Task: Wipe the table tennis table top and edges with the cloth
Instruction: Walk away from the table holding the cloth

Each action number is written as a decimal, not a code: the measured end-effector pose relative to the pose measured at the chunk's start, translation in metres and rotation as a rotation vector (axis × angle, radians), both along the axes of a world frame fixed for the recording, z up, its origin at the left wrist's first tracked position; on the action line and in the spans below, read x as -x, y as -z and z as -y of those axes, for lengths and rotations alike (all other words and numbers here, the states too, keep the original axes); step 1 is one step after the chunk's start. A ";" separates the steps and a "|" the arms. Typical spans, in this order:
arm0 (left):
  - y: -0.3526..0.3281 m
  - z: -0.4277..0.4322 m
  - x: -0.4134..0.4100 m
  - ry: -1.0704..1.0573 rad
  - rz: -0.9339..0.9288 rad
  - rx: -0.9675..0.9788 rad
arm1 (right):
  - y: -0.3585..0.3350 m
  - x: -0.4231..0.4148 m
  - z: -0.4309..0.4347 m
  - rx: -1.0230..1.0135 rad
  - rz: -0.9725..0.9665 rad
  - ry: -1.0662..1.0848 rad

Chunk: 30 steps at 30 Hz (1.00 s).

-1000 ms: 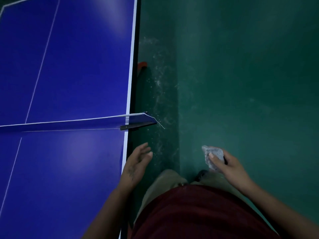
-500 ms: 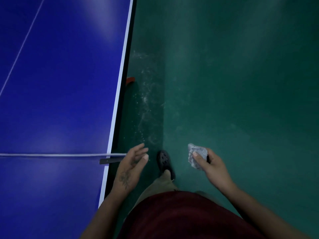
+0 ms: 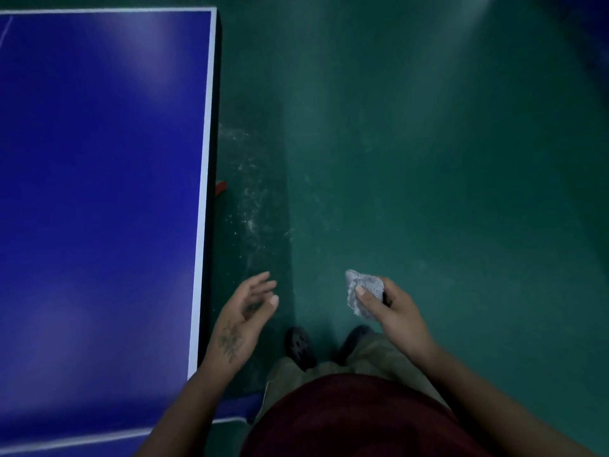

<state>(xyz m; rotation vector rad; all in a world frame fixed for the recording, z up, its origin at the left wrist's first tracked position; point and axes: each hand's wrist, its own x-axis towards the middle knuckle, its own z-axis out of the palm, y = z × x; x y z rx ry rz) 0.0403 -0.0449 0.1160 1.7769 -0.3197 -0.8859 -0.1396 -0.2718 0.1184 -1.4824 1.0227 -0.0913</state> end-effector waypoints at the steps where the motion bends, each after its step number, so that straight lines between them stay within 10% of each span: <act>1: 0.000 0.003 -0.006 -0.006 0.003 -0.005 | 0.000 -0.007 0.007 -0.007 0.000 -0.007; 30: -0.008 0.308 -0.250 -0.231 -0.003 -0.067 | 0.015 -0.294 0.337 -0.059 0.076 -0.225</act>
